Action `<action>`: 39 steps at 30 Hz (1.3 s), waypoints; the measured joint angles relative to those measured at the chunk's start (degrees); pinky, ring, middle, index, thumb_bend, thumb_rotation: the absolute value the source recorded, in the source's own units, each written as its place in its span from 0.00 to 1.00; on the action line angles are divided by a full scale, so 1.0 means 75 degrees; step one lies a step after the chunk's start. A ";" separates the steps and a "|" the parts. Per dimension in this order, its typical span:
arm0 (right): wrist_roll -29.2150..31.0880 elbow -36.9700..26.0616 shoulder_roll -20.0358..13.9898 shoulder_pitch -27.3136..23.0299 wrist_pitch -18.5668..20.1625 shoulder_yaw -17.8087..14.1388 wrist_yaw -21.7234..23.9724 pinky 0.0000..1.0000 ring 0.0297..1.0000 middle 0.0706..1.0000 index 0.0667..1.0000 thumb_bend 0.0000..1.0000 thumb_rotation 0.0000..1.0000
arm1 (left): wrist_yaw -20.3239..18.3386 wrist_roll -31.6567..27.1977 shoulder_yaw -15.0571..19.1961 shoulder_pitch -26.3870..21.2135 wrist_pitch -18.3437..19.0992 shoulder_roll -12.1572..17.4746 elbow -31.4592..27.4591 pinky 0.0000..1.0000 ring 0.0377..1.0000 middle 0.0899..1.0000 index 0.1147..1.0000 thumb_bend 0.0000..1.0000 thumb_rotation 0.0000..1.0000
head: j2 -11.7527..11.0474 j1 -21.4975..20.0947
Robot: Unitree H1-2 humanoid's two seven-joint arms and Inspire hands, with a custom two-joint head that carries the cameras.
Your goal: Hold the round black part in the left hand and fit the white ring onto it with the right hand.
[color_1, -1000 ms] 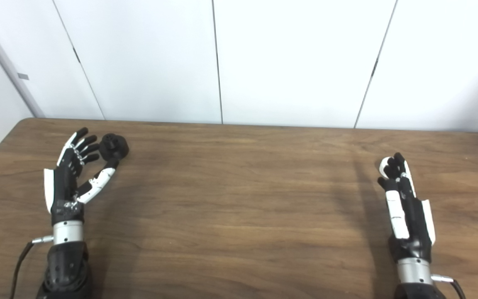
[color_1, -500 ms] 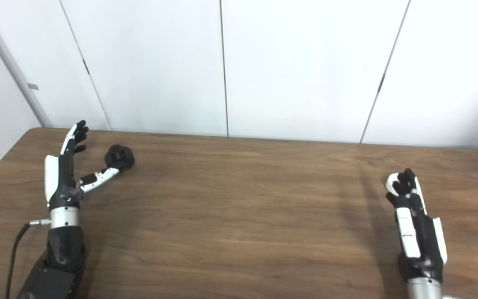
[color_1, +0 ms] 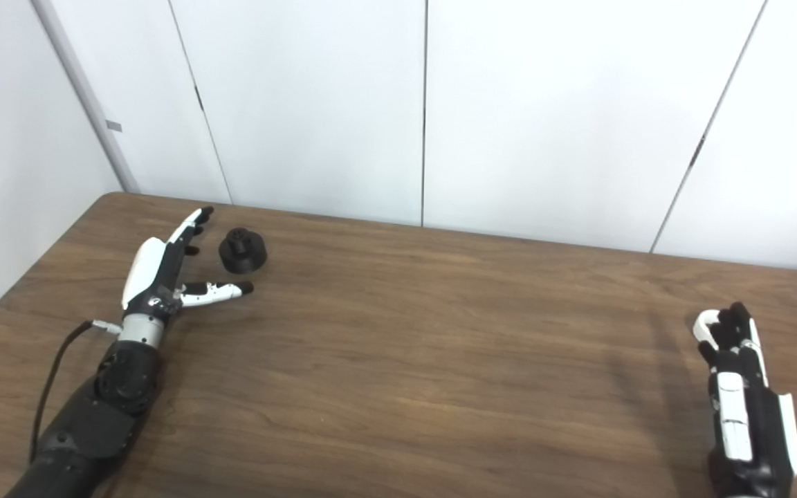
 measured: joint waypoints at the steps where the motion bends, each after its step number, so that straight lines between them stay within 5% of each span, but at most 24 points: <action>1: 0.0001 0.0001 -0.0006 0.0000 -0.0007 0.0000 0.0004 0.93 0.96 0.96 0.97 0.37 0.86 | -0.0040 0.0051 -0.0059 -0.0025 0.0035 0.0075 0.0091 0.93 0.97 0.94 0.90 1.00 0.29 | 0.0000 0.0000; 19: 0.0096 -0.0014 -0.0077 0.0063 -0.0058 -0.0018 0.0125 0.94 0.97 0.97 0.97 0.33 0.85 | -0.0897 0.0200 -0.0718 -0.0502 0.0238 0.0616 0.0796 0.99 0.97 0.93 0.90 1.00 0.33 | -0.0082 0.0234; 39: 0.0276 -0.0133 -0.0076 0.0159 -0.0061 -0.0062 0.0184 0.90 0.95 0.95 0.95 0.35 0.83 | -0.0862 0.0648 -0.1477 -0.1610 0.0276 0.0746 0.2091 0.94 0.95 0.91 0.81 1.00 0.40 | -0.0082 0.0199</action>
